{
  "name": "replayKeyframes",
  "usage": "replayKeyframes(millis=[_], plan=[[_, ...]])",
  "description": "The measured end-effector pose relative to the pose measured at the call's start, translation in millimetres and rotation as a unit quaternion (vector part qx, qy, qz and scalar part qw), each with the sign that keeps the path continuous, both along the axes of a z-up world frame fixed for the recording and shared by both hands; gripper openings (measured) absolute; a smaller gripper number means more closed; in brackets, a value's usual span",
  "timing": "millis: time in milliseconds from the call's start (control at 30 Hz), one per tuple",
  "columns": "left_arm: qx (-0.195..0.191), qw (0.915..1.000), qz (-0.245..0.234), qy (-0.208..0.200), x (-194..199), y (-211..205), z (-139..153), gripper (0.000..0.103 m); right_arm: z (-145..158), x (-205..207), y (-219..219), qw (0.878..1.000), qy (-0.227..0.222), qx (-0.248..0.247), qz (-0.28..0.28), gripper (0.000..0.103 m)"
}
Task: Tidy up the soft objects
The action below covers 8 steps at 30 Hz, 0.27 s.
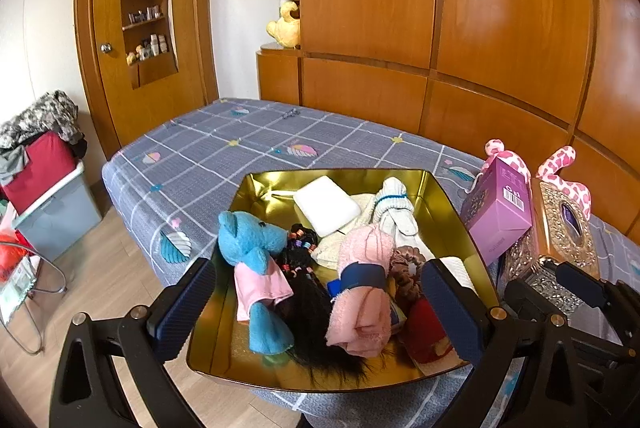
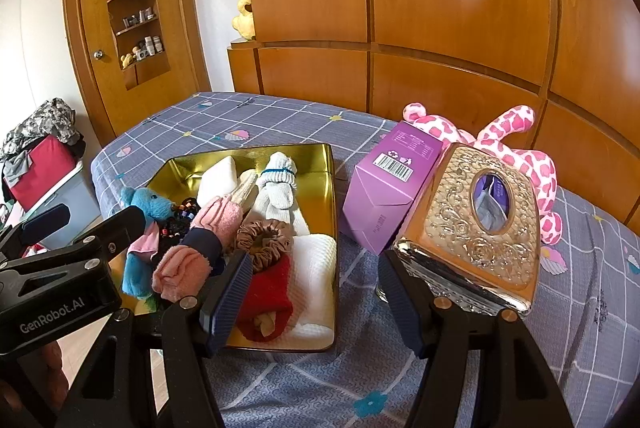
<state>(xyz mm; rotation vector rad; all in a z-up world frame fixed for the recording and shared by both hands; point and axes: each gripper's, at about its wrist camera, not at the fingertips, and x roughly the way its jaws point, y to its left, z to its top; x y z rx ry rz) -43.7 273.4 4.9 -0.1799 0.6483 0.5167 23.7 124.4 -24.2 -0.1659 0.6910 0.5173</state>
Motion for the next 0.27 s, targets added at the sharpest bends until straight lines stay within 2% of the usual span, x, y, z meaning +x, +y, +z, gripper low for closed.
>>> replayKeyframes(millis=[167,267], plan=[[0.015,0.9999,-0.005,-0.005,-0.7,-4.7,2.2,0.101,-0.6,0.3,-0.7,1.0,0.001,0.002,-0.003,0.066],[0.003,0.9999,-0.015,-0.001,1.0,-3.3,0.7,0.102,-0.7,0.9,-2.0,1.0,0.001,0.003,-0.005,0.066]])
